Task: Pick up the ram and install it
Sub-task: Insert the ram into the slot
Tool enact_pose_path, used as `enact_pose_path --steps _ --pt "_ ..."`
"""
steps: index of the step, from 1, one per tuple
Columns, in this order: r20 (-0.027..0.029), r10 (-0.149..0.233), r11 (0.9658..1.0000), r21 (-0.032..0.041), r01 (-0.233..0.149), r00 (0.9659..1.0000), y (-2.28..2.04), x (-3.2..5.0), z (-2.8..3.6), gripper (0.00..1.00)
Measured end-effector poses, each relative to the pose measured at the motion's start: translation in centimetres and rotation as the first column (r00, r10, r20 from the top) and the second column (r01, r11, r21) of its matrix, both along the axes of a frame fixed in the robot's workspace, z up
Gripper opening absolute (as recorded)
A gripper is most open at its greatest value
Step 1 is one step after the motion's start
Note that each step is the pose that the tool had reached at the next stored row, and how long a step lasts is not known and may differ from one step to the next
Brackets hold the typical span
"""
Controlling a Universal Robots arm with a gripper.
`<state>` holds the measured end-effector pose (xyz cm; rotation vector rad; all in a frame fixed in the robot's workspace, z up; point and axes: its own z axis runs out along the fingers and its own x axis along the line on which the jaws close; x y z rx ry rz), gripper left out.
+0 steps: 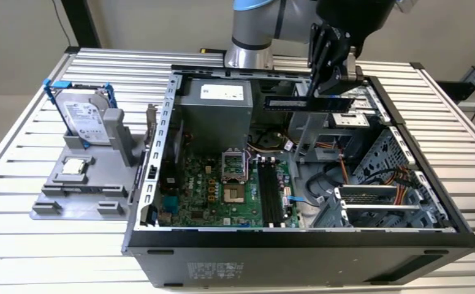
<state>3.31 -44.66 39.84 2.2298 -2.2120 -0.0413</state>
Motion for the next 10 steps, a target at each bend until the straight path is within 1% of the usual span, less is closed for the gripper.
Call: enact_pose_path --steps 10 --pt "0.0000 -0.002 1.0000 0.0001 0.002 1.0000 0.00 -0.06 -0.01 0.00"
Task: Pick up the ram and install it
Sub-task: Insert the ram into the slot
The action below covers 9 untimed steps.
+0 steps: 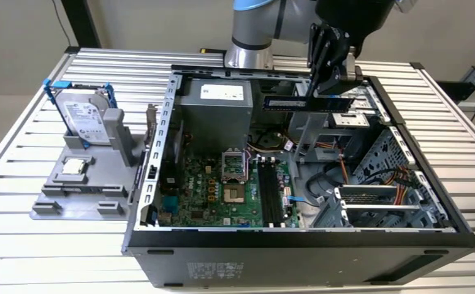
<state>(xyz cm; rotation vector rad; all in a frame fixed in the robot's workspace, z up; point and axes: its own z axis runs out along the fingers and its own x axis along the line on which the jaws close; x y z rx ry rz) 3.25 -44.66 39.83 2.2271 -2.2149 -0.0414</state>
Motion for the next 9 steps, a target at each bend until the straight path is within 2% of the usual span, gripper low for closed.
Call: enact_pose_path --steps 9 --pt "0.0000 -0.025 0.9997 -0.0001 0.025 0.9997 0.00 0.00 0.00 0.00"
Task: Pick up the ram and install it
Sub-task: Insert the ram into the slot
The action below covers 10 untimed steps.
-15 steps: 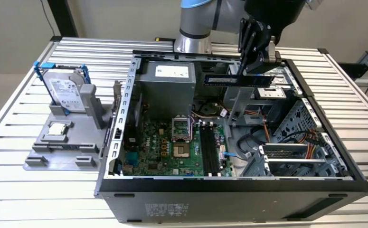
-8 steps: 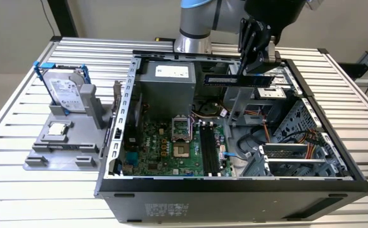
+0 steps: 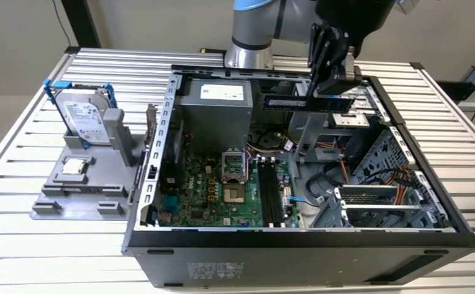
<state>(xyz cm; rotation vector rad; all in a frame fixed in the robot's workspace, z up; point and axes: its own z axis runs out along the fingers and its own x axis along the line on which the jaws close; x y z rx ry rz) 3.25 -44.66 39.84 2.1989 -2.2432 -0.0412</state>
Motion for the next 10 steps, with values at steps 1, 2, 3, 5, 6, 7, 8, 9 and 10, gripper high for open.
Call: enact_pose_path --steps 1,2,3,5,6,7,8,9,10 --pt "0.0000 -0.006 1.0000 0.0000 0.006 1.0000 0.00 0.00 0.00 0.00" --pt "0.0000 -0.011 0.9999 0.0000 0.011 0.9999 0.00 0.00 0.00 0.00" --pt "0.0000 -0.016 0.9999 0.0000 0.016 0.9999 0.00 0.00 0.00 0.00" --pt "0.0000 -0.027 0.9996 0.0000 0.027 0.9996 0.00 0.00 0.00 0.00" --pt "0.0000 -0.033 0.9995 0.0000 0.033 0.9995 0.00 0.00 0.00 0.00" --pt "0.0000 -0.038 0.9993 0.0000 0.038 0.9993 0.00 0.00 0.00 0.00" --pt "0.0000 -0.045 0.9990 0.0000 0.045 0.9990 0.00 0.00 0.00 0.00" --pt "0.0000 -0.051 0.9987 0.0000 0.051 0.9987 0.00 0.00 0.00 0.00" --pt "0.0000 -0.057 0.9984 0.0000 0.057 0.9984 0.00 0.00 0.00 0.00"
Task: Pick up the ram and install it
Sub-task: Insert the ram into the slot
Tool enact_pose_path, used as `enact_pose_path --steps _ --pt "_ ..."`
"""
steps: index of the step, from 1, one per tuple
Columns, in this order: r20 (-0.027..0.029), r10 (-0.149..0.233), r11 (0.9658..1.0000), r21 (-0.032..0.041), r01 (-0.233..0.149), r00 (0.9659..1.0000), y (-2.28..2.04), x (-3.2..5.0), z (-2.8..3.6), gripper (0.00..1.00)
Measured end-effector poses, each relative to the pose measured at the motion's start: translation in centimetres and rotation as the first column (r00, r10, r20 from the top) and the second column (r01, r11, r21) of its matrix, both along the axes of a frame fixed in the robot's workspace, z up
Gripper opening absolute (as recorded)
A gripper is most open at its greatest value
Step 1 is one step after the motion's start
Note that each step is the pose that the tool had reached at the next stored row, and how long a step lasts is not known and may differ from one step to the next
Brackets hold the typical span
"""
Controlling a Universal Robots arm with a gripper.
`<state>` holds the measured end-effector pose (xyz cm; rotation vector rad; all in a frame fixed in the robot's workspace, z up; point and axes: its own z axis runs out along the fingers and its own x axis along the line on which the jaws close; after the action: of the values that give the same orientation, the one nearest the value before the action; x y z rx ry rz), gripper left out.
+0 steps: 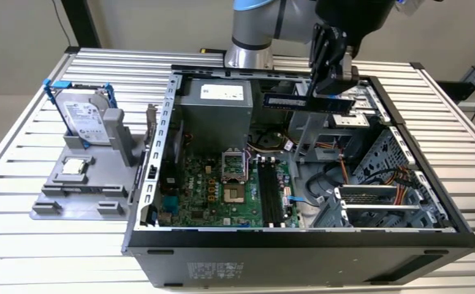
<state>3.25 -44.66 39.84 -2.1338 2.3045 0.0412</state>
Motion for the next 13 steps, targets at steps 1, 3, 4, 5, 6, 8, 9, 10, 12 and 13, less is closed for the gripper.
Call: enact_pose_path --steps 1,3,4,5,6,8,9,10,12,13 --pt "0.0000 -0.006 1.0000 0.0000 0.006 1.0000 0.00 0.00 0.00 0.00" --pt "0.0000 -0.017 0.9999 0.0000 0.017 0.9999 0.00 0.00 0.00 0.00" --pt "0.0000 -0.022 0.9997 0.0001 0.022 0.9997 0.00 0.00 0.00 0.00" --pt "0.0000 -0.028 0.9996 0.0001 0.028 0.9996 0.00 0.00 0.00 0.00" --pt "0.0000 -0.034 0.9994 0.0000 0.034 0.9994 0.00 0.00 0.00 0.00" --pt "0.0000 -0.044 0.9990 0.0001 0.044 0.9990 0.00 0.00 0.00 0.00" --pt "0.0000 -0.050 0.9987 0.0001 0.050 0.9987 0.00 0.00 0.00 0.00" --pt "0.0000 -0.055 0.9985 0.0000 0.055 0.9985 0.00 0.00 0.00 0.00" --pt "0.0000 -0.057 0.9983 0.0000 0.057 0.9983 0.00 0.00 0.00 0.00" --pt "0.0000 -0.058 0.9983 0.0000 0.058 0.9983 0.00 0.00 0.00 0.00"
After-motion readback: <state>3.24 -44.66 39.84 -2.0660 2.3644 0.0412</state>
